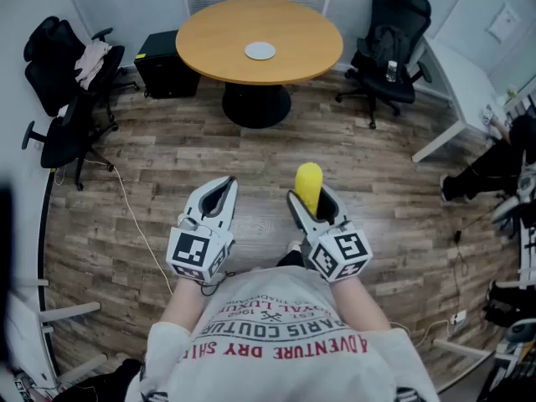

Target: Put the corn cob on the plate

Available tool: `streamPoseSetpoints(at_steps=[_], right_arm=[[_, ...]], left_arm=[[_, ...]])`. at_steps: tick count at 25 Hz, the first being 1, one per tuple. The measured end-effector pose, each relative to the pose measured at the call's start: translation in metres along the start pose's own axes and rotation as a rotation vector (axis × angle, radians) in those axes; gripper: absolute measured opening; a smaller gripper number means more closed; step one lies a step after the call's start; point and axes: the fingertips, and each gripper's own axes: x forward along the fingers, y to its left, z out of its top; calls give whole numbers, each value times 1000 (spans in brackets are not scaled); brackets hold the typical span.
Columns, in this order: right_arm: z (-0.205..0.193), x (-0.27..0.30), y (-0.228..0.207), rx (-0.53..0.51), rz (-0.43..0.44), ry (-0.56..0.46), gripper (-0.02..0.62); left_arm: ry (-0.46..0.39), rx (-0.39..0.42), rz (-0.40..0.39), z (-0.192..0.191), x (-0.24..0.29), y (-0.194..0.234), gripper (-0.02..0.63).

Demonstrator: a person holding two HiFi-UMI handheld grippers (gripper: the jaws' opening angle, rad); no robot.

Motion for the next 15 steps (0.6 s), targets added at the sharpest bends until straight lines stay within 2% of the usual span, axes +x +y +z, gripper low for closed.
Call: streamPoseSetpoints(at_steps=[11, 15], right_arm=[[0, 11, -1, -10, -27, 7, 267], [2, 14, 0, -25, -47, 13, 267]], left_arm=[[-1, 20, -14, 2, 8, 9, 31], [-8, 4, -15, 3, 6, 12, 31]])
